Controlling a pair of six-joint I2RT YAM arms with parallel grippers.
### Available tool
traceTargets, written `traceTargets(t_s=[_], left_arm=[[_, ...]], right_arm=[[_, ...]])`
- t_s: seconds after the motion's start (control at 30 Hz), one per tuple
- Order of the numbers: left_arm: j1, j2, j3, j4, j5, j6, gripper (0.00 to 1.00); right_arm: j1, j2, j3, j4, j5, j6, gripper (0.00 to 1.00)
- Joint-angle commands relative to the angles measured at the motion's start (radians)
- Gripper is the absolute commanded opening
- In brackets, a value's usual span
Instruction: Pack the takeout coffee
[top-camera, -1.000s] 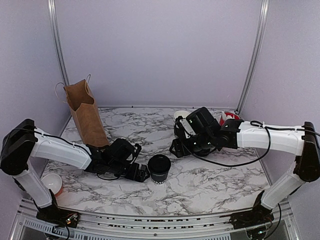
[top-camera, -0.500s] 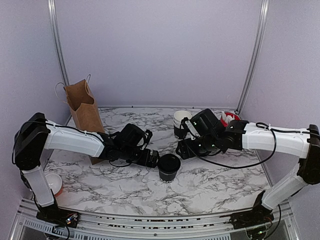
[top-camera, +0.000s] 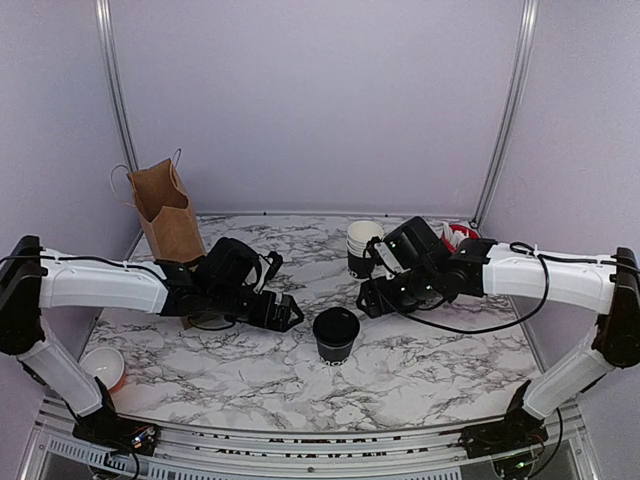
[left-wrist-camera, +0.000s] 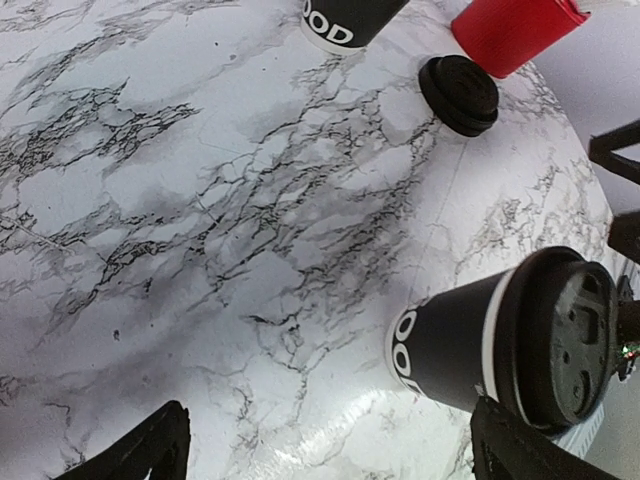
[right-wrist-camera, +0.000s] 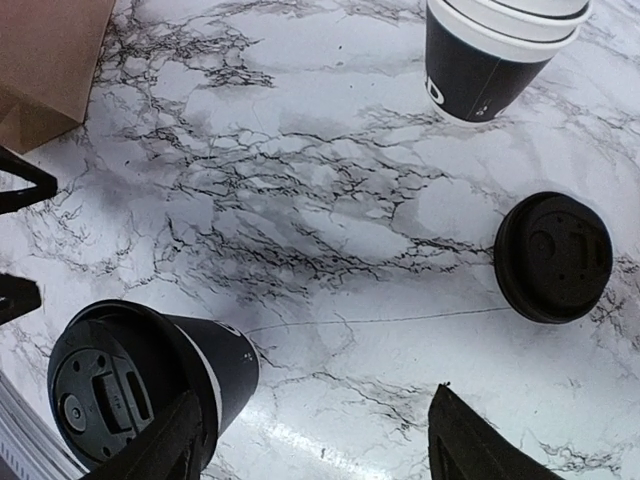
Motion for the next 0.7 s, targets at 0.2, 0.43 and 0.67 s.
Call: traceTargets(t_s=[0.2,0.43,0.67], left_arm=[[-0.099,-0.082,-0.049,-0.027,0.086,-0.001,0.99],[-0.116,-0.017,-0.018,-0.024,0.056,-0.028,0.99],[-0.110,0.026,0.019,-0.032,0.005,-0.032,0.99]], right_arm=[[-0.065,-0.028,-0.072,0.089,-0.203,-0.035,0.75],[-0.063,-0.038,-0.105,0.111,-0.256,-0.022,0.74],[-0.040,-0.036,-0.130,0.107,-0.263,0.008,0.74]])
